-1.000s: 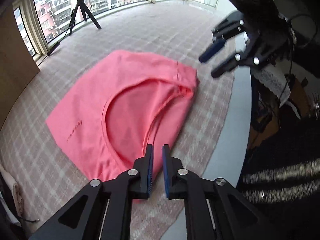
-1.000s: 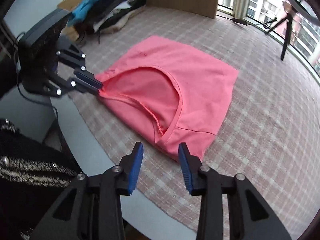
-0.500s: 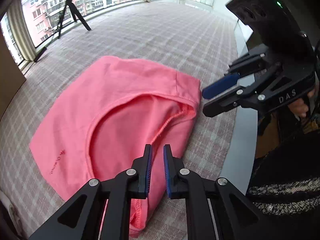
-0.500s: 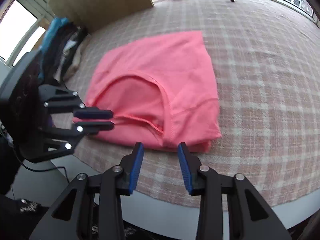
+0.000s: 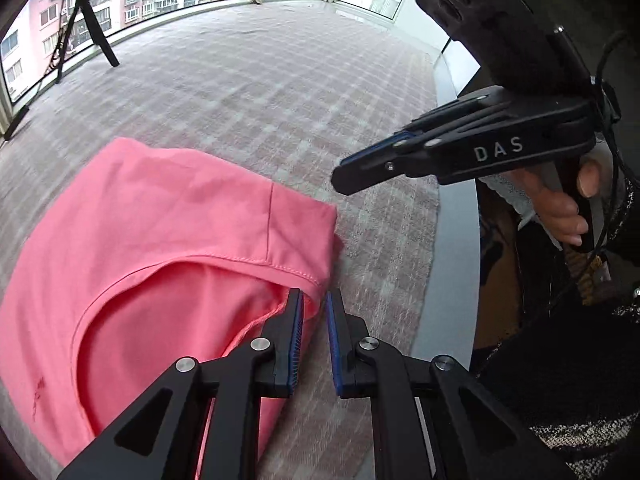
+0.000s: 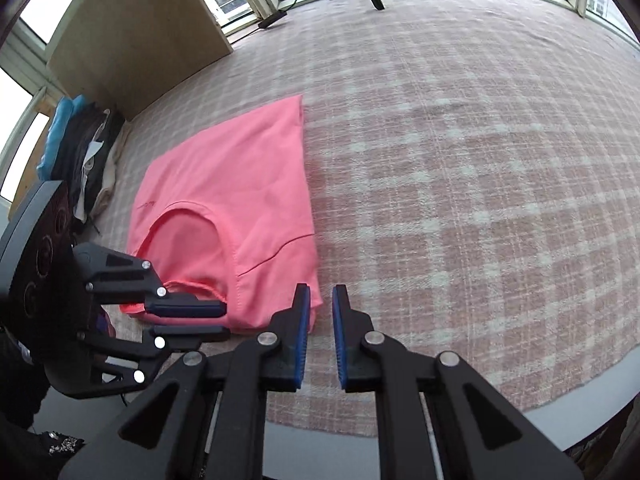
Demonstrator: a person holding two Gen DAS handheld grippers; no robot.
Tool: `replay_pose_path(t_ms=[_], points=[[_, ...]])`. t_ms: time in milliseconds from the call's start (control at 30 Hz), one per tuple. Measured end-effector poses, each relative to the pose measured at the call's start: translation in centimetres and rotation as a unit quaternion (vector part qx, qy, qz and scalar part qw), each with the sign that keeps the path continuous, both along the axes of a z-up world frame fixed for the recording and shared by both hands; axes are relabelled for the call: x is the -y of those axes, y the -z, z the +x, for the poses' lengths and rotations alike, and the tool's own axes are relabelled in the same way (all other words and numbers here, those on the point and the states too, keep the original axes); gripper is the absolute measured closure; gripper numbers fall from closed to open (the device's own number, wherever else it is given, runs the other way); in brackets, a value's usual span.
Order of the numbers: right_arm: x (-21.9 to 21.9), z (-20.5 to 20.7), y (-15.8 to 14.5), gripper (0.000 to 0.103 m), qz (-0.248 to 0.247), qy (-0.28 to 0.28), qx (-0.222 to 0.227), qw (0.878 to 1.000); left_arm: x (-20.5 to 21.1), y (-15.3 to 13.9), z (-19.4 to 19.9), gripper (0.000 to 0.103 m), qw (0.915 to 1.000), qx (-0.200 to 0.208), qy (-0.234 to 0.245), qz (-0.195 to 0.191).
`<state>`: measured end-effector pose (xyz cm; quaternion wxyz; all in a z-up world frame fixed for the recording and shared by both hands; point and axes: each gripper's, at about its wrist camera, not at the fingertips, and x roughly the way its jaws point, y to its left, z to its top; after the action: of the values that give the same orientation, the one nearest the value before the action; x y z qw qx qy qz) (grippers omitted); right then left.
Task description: Fold clothes
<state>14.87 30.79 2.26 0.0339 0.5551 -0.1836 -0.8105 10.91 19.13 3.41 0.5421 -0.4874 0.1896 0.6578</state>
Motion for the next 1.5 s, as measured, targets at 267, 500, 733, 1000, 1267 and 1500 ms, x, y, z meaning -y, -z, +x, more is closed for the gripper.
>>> replay_pose_path(t_ms=[267, 500, 733, 1000, 1267, 1500], points=[[0.7, -0.8, 1.1, 0.091, -0.012, -0.015, 0.001, 1.0, 0.4, -0.2, -0.7, 0.089, 0.9953, 0.088, -0.004, 0.039], [2.0, -0.8, -0.4, 0.091, 0.014, -0.029, -0.029, 0.999, 3.4, -0.7, -0.4, 0.081, 0.9951, 0.083, -0.051, 0.019], [8.2, -2.1, -1.5, 0.091, 0.003, -0.143, -0.062, 0.988, 15.9, -4.8, 0.7, 0.081, 0.9764, 0.01, -0.215, 0.019], [16.5, -4.8, 0.0, 0.091, -0.022, -0.257, -0.04, 0.965, 21.6, -4.0, 1.7, 0.081, 0.9467, -0.02, -0.321, 0.01], [19.6, -6.0, 1.3, 0.088, -0.13, -0.292, 0.033, 0.947, 19.5, -1.6, 2.5, 0.081, 0.9608, -0.084, -0.262, -0.035], [19.4, -6.5, 2.8, 0.082, -0.208, -0.261, 0.083, 0.939, 18.5, -0.7, 2.3, 0.081, 0.9649, -0.123, -0.228, -0.04]])
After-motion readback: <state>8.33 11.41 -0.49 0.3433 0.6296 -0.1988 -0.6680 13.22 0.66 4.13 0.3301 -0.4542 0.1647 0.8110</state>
